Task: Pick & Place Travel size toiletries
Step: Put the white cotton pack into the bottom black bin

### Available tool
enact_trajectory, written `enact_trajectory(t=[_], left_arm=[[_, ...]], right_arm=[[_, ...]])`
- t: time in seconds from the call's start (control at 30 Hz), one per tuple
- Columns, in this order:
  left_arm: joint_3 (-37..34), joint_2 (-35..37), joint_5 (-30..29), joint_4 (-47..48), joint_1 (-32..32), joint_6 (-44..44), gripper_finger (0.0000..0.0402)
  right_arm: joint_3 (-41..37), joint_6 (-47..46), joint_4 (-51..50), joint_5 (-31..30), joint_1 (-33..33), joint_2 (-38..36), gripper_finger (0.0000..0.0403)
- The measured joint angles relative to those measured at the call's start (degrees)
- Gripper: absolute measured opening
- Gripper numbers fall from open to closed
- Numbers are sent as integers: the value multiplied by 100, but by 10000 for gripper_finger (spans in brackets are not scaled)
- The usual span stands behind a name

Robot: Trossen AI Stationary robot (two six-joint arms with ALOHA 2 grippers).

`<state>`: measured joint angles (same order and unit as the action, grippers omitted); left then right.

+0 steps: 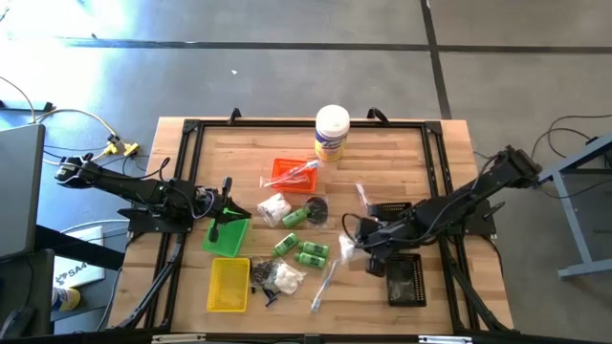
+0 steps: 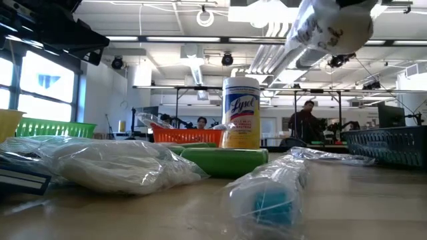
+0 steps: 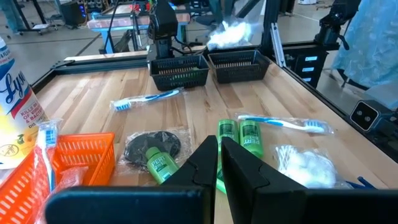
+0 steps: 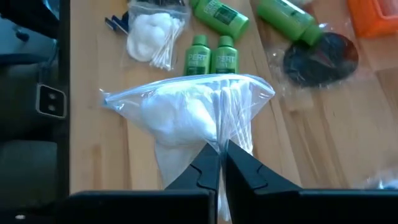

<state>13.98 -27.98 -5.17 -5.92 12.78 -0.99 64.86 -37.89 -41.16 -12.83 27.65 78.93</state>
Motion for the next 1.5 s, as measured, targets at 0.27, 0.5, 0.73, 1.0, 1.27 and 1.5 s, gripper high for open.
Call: enact_trajectory(t=[0.27, 0.5, 0.73, 1.0, 1.27, 1.5], left_arm=[[0, 0, 0, 2, 0, -9, 19], [0, 2, 0, 3, 0, -22, 19], [0, 2, 1, 3, 0, -22, 19], [0, 2, 0, 1, 0, -22, 19], [0, 1, -1, 1, 0, -22, 19], [0, 1, 1, 1, 0, -22, 19]], right_arm=[[2, -1217, -1030, 473, 173, -435, 3], [2, -2599, -1717, 523, 678, -445, 3], [2, -4007, -2147, 443, 1294, -138, 3], [2, -5020, -2368, 568, 1858, 453, 3], [2, -5627, -2646, 753, 2118, 1039, 3], [2, -5790, -2602, 889, 2189, 1475, 3]])
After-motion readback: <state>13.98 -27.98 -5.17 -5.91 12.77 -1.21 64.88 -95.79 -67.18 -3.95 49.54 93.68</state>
